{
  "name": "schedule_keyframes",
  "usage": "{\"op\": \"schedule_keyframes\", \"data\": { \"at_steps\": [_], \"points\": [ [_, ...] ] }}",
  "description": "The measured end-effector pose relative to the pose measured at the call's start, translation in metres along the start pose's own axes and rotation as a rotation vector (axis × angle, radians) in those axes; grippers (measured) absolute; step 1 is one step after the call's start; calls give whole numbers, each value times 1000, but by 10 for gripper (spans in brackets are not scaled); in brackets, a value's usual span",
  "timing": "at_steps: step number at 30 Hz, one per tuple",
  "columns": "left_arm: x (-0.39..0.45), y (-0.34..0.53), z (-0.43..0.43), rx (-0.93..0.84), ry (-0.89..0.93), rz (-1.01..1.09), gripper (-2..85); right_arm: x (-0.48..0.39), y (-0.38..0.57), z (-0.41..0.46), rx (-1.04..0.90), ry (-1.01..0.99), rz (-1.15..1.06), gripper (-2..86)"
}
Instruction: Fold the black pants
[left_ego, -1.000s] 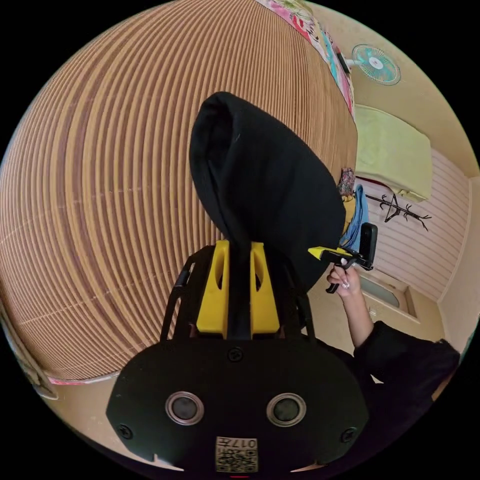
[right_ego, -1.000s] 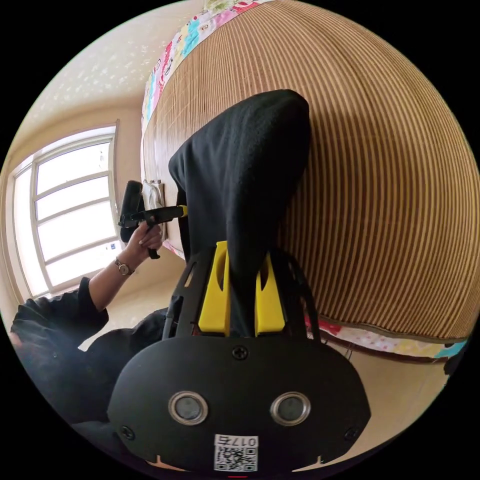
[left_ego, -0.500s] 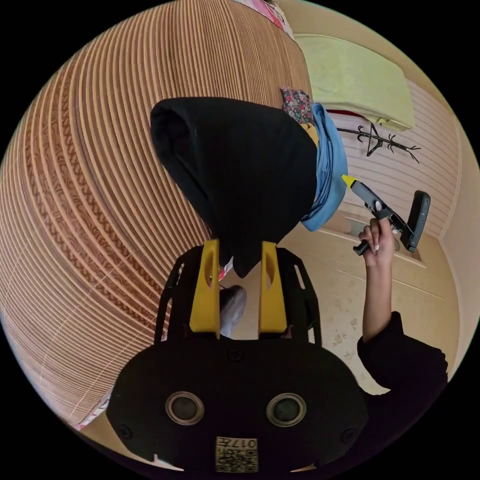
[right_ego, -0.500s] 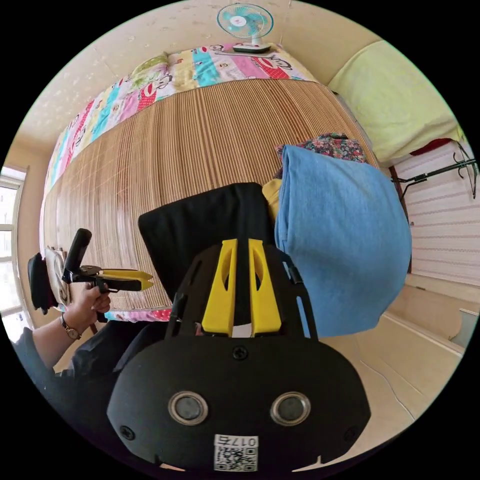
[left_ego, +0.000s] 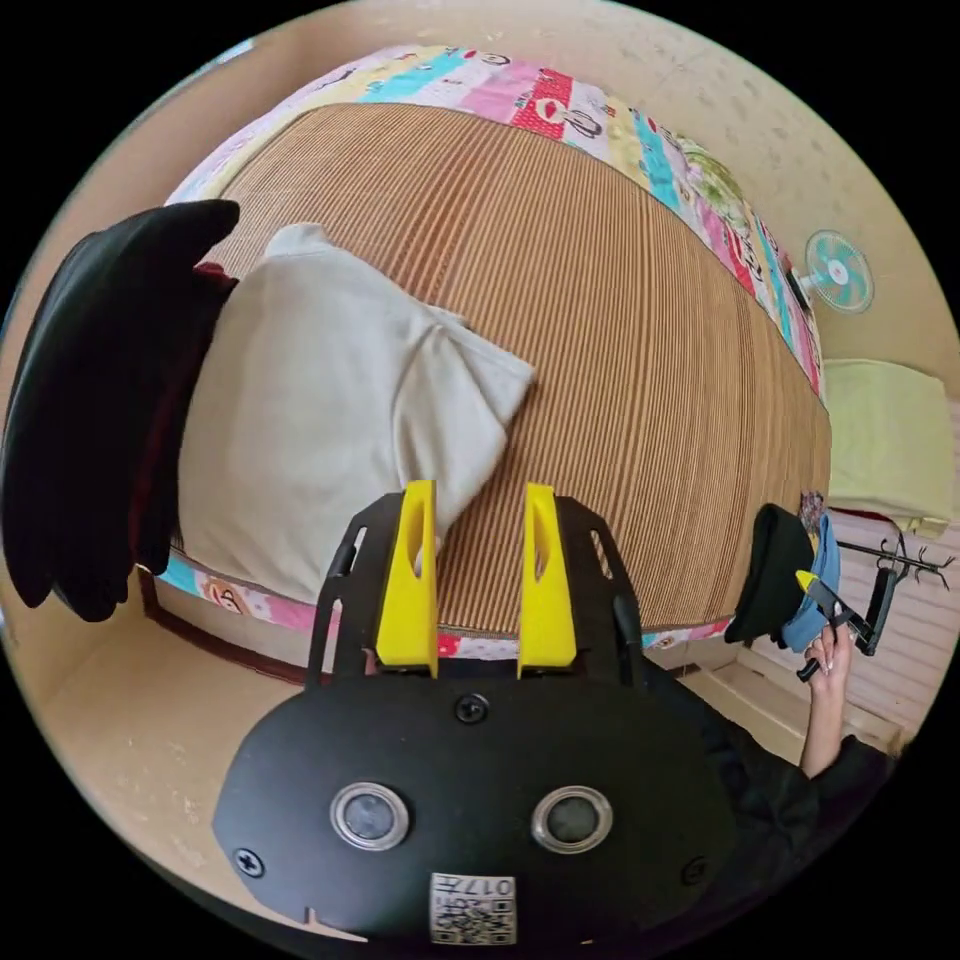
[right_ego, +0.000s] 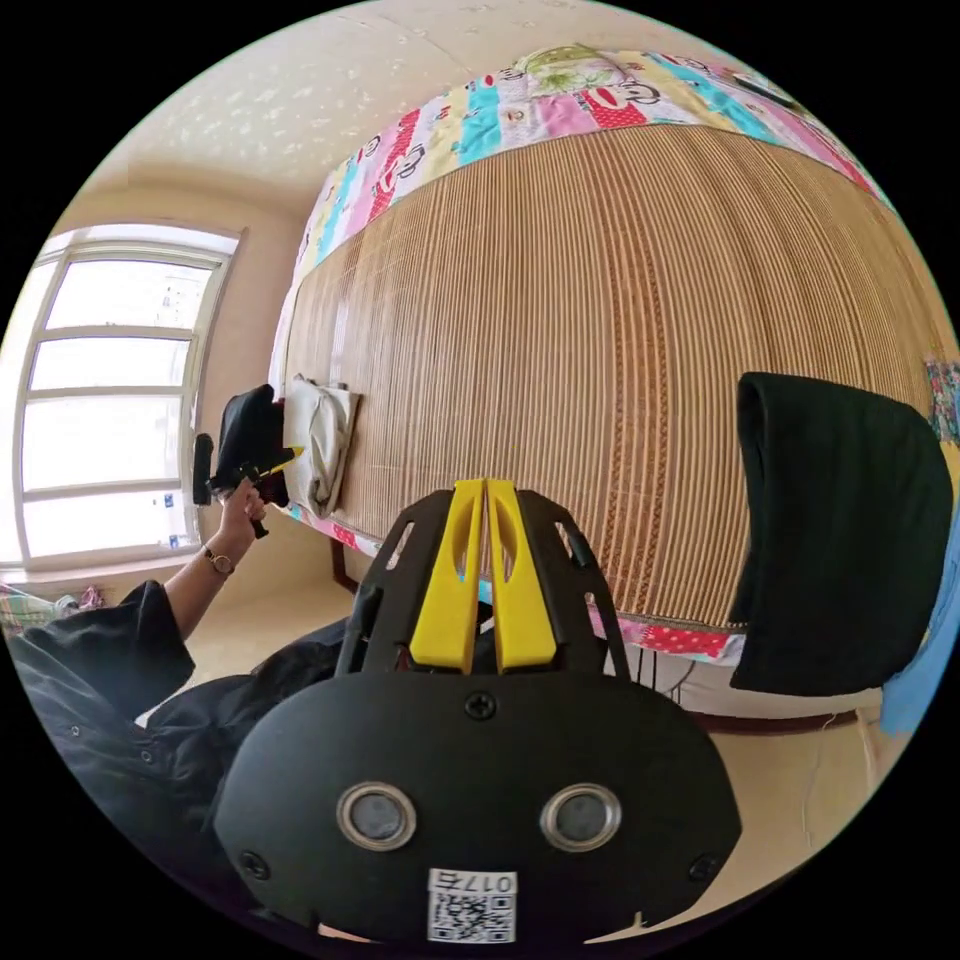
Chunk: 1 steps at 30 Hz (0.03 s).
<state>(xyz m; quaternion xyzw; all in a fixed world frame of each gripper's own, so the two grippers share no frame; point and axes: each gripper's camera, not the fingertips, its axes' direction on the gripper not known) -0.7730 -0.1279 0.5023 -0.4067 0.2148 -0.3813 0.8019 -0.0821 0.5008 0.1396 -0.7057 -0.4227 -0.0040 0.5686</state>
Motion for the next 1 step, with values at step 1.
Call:
{"op": "schedule_keyframes", "data": {
  "at_steps": [1],
  "points": [
    [-19, -9, -5, 15, 29, -32, 134, -14, -2, 16, -12, -12, -3, 8]
  ]
}}
